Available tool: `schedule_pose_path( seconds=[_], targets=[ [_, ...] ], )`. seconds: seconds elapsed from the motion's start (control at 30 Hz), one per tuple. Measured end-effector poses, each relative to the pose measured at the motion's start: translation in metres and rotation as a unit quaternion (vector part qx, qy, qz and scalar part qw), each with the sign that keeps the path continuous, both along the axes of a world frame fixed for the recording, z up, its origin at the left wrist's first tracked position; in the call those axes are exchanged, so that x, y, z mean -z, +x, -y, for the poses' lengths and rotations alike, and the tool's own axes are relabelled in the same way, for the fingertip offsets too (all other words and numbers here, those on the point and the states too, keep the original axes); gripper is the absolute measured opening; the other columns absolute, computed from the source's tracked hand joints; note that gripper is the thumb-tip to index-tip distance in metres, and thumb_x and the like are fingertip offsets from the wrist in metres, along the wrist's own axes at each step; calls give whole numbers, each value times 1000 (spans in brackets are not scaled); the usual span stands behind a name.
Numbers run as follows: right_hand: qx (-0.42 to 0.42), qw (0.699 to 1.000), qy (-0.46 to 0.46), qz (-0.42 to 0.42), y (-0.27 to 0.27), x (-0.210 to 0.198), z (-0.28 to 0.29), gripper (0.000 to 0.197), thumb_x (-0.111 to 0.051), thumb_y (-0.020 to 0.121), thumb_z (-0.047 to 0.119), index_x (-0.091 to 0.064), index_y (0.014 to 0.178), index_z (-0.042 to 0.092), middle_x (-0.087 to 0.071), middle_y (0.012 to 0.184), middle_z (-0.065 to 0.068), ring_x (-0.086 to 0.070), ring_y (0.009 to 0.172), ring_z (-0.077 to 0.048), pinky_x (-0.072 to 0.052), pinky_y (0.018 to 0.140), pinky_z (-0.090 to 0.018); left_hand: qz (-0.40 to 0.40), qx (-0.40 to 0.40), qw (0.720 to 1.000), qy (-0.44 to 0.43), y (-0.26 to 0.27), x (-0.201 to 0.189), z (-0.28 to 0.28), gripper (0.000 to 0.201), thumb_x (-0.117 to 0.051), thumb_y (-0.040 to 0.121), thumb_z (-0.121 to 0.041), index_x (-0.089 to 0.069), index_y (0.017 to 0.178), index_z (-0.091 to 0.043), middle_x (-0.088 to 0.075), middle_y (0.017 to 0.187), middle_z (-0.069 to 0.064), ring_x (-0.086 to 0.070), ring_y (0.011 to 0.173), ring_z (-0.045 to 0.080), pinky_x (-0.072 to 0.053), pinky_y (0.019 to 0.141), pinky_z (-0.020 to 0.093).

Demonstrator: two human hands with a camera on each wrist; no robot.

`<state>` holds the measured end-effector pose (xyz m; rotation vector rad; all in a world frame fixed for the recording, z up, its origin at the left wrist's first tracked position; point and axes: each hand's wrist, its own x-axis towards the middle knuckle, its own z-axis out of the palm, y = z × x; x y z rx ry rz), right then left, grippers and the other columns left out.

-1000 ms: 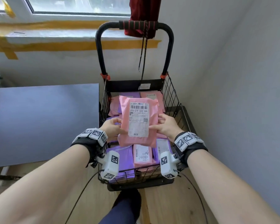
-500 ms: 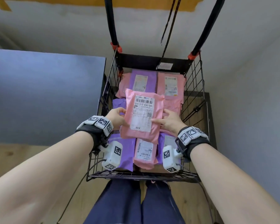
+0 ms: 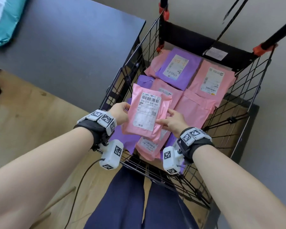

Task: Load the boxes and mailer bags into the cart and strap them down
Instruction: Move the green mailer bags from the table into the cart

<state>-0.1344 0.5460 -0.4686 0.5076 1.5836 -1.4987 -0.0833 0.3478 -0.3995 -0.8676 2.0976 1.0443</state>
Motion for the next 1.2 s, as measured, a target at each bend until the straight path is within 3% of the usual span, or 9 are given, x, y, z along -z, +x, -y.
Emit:
schedule_pose_path(
  seconds=[0.13, 0.23, 0.33, 0.57, 0.63, 0.73, 0.9, 1.03, 1.2],
  targets=[
    [-3, 1000, 1, 18, 8, 15, 12, 62, -65, 73, -19, -51, 130, 3, -65, 115, -18, -66, 95, -33, -60, 70, -37, -33, 2, 999, -32, 17, -6, 9, 45, -58, 81, 2, -56, 122, -17, -66, 110, 6, -64, 99, 23, -55, 86, 38],
    [10, 999, -15, 51, 17, 18, 23, 49, -59, 78, -20, -55, 119, 5, -67, 99, -9, -67, 87, -29, -60, 64, -31, -66, 19, 993, -92, 30, -14, 22, 33, -52, 86, -6, -59, 116, -19, -65, 101, 0, -61, 91, 18, -49, 77, 28],
    [8, 997, -10, 76, 27, 27, 35, 46, -59, 79, -18, -55, 119, 4, -67, 97, -8, -66, 89, -28, -59, 74, -37, -90, 34, 986, -134, 41, -22, 30, 27, -49, 89, -11, -62, 111, -19, -63, 94, -3, -57, 85, 17, -40, 72, 23],
    [33, 993, 6, 117, 43, 59, 64, 35, -58, 81, -16, -60, 108, 6, -68, 101, -13, -67, 89, -28, -59, 62, -32, -74, 54, 993, -73, 58, -12, 37, 24, -50, 91, -10, -61, 111, -18, -64, 110, 1, -59, 100, 15, -49, 87, 28],
    [31, 993, 27, 112, 46, 69, 69, 39, -57, 80, -18, -57, 113, 2, -66, 106, -17, -64, 96, -33, -59, 72, -37, -56, 68, 994, -69, 59, -7, 38, 25, -49, 92, -10, -60, 113, -18, -63, 113, 2, -59, 102, 16, -49, 91, 29],
    [-4, 989, 67, 130, 50, 77, 71, 34, -56, 82, -17, -53, 114, -4, -63, 104, -20, -63, 100, -36, -55, 82, -39, -38, 80, 993, -72, 62, -3, 40, 27, -48, 91, -10, -59, 114, -18, -62, 114, 3, -59, 103, 17, -49, 89, 29],
    [-80, 971, 98, 203, 54, 81, 76, 5, -57, 88, -6, -58, 93, -8, -66, 89, -23, -69, 76, -29, -60, 68, -34, -34, 86, 993, -69, 64, -2, 41, 25, -48, 92, -10, -59, 114, -19, -61, 114, 2, -58, 102, 16, -50, 88, 28],
    [-130, 965, 121, 195, 53, 81, 80, 3, -54, 90, -5, -55, 88, -6, -65, 79, -22, -67, 68, -27, -60, 65, -35, -33, 91, 993, -67, 65, -1, 42, 25, -48, 92, -10, -59, 113, -19, -61, 111, 2, -58, 98, 16, -47, 82, 25],
    [-165, 966, 147, 134, 45, 67, 70, 10, -53, 92, 0, -60, 87, -5, -67, 88, -21, -67, 79, -26, -56, 82, -35, -20, 100, 993, -64, 67, -5, 43, 25, -49, 93, -10, -59, 114, -19, -62, 115, 2, -60, 102, 17, -48, 82, 25]
  ],
)
